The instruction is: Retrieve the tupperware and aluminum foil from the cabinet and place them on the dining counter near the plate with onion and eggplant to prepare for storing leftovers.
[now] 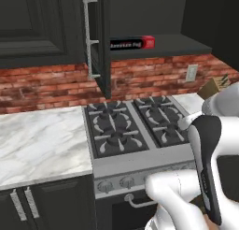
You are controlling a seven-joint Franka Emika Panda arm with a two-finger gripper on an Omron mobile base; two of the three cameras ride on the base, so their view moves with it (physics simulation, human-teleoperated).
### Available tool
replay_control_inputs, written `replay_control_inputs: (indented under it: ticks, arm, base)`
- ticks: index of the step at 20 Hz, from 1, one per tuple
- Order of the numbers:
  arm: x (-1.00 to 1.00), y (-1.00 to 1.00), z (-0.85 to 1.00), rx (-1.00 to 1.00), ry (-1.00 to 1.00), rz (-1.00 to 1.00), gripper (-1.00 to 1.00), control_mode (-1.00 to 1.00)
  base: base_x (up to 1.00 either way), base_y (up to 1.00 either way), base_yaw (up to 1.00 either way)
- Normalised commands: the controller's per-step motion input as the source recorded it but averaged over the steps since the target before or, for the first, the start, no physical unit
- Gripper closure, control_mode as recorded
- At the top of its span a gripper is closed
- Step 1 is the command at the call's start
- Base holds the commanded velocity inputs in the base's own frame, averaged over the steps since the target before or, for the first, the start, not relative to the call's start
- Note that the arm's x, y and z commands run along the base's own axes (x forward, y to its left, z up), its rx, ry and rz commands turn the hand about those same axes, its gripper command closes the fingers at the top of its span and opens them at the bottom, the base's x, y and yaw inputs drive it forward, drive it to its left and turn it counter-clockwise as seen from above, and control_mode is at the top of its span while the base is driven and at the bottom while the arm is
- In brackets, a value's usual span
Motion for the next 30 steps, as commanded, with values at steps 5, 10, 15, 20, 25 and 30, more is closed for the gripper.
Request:
replay_control_inputs:
  ticks: [5,10,15,20,25,30]
  arm:
    - [0.00,0.00,0.00,0.00,0.00,0.00,-1.00,1.00]
    - [0.26,-0.02,0.00,0.00,0.02,0.01,-1.00,-1.00]
    - [0.30,-0.09,0.07,0.01,-0.09,0.17,-1.00,-1.00]
    - [0.11,0.00,0.36,0.00,-0.22,0.20,-1.00,-1.00]
    - [0.25,0.00,0.58,-0.01,-0.08,0.13,-1.00,-1.00]
    - [0.34,0.00,0.71,0.00,0.00,0.06,-1.00,-1.00]
  base:
    - [0.70,-0.05,-0.16]
    - [0.41,0.00,-0.01]
    - [0.00,0.00,0.00]
    - [0.00,0.00,0.00]
    - [0.00,0.00,0.00]
    - [0.00,0.00,0.00]
